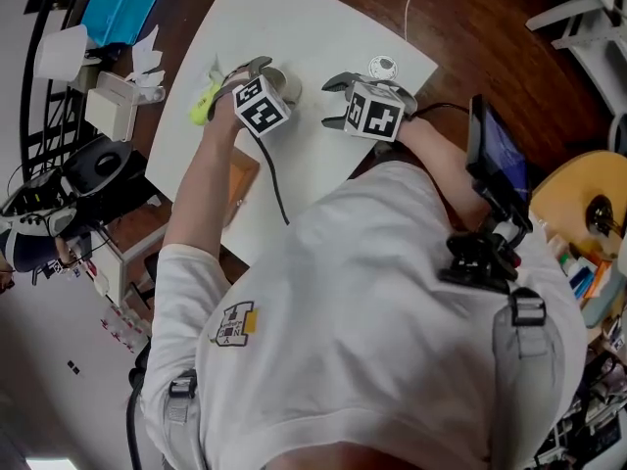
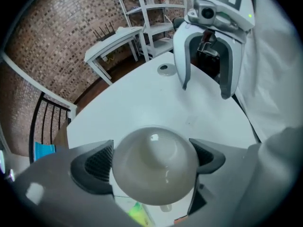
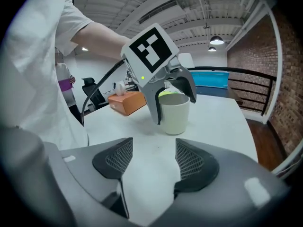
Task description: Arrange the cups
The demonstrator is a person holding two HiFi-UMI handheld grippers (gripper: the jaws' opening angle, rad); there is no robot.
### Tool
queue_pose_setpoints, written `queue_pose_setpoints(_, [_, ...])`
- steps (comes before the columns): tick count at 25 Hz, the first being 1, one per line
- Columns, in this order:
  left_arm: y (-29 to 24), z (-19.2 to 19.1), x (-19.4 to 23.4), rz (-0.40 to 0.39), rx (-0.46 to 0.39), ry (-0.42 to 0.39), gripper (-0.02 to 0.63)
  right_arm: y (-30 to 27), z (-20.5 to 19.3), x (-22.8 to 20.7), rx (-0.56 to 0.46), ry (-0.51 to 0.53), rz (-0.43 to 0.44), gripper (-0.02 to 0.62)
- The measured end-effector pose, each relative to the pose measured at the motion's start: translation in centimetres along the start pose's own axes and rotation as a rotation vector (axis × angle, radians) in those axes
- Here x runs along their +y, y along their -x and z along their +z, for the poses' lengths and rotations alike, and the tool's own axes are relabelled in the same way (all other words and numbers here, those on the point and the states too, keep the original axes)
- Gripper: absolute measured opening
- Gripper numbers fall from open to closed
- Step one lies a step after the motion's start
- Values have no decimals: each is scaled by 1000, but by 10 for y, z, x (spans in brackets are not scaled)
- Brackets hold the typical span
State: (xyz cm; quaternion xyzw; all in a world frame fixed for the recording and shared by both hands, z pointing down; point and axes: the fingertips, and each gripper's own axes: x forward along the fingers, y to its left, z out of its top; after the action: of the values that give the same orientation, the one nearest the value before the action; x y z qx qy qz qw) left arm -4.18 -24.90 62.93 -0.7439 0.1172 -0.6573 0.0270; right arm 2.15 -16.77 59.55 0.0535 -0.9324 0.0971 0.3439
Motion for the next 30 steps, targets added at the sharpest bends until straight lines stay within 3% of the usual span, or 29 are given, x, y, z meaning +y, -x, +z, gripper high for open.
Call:
queue_pose_setpoints(5, [-3, -6, -5, -62, 38, -14, 502, -5, -2, 4, 9, -14, 8, 268])
queue_pose_setpoints(12, [-1, -5, -4, -70, 58, -30, 500, -5, -2, 8, 5, -34, 15, 267])
queue_pose_setpoints(21, [4, -9, -6, -86, 37, 47, 499, -6, -1, 8, 15, -39, 14, 261])
queue_pose_setpoints(30, [55, -27, -1, -25, 19, 99, 499, -12, 23, 7, -13, 31, 33, 253])
